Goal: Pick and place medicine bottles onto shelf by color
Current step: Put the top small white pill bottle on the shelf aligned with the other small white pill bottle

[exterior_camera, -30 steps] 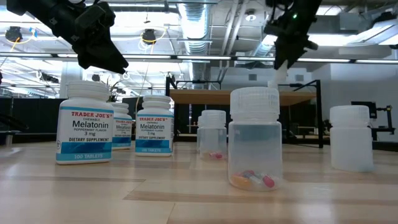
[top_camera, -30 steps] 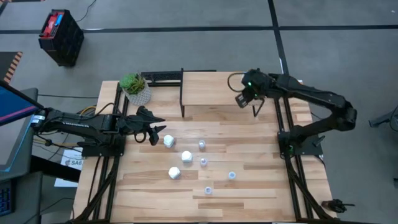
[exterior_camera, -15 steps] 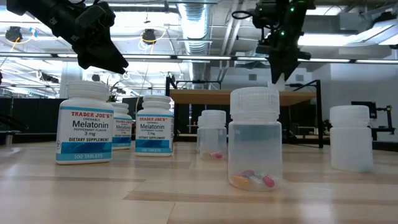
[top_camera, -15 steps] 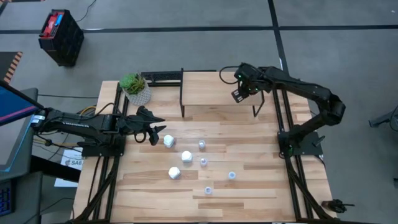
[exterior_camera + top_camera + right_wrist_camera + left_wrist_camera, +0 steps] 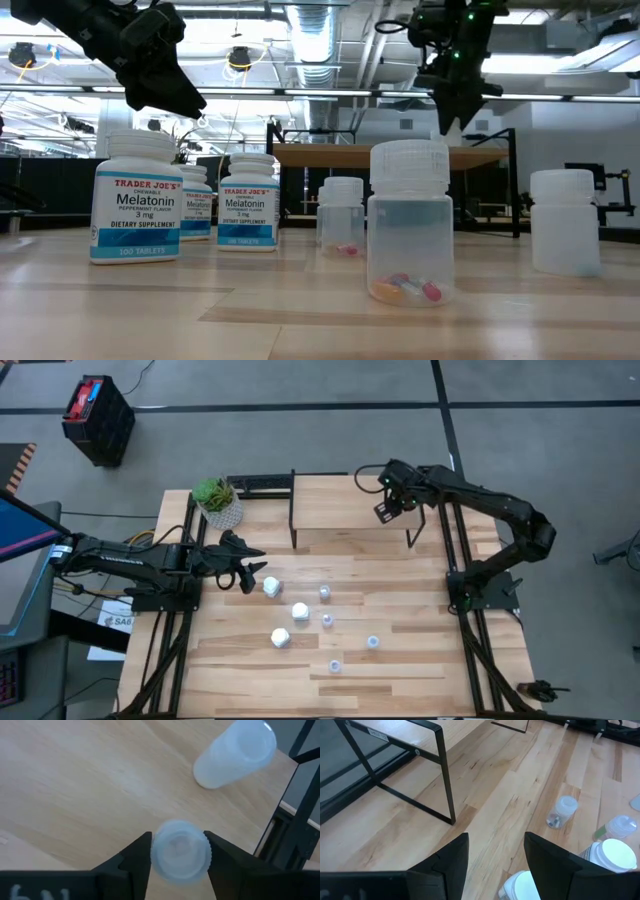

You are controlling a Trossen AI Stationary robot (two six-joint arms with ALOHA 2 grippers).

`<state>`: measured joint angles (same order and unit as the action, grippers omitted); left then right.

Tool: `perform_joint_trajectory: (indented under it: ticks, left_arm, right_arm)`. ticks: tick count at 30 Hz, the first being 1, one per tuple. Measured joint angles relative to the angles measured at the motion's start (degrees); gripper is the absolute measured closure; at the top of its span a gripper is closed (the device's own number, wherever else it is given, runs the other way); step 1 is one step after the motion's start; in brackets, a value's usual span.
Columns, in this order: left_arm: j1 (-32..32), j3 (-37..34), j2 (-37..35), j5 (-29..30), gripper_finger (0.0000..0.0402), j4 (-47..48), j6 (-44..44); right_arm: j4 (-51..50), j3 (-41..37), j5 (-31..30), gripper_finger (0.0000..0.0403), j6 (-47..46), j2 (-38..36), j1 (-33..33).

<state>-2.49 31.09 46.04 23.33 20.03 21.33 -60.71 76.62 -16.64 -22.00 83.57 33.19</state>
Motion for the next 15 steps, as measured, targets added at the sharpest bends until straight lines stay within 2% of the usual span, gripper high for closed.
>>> perform_joint_trajectory:
  ticks: [7,15]
  left_arm:
    - [0.0,0.0,0.0,0.0,0.0224,0.02,0.03]
    - [0.01,0.0,0.0,0.0,0.0224,0.02,0.06]
  right_arm:
    - [1.27,-0.02,0.0,0.0171,0.04,0.0,0.88]
    - [-0.39,5.16,0.04,0.0173,0.19,0.0,1.67]
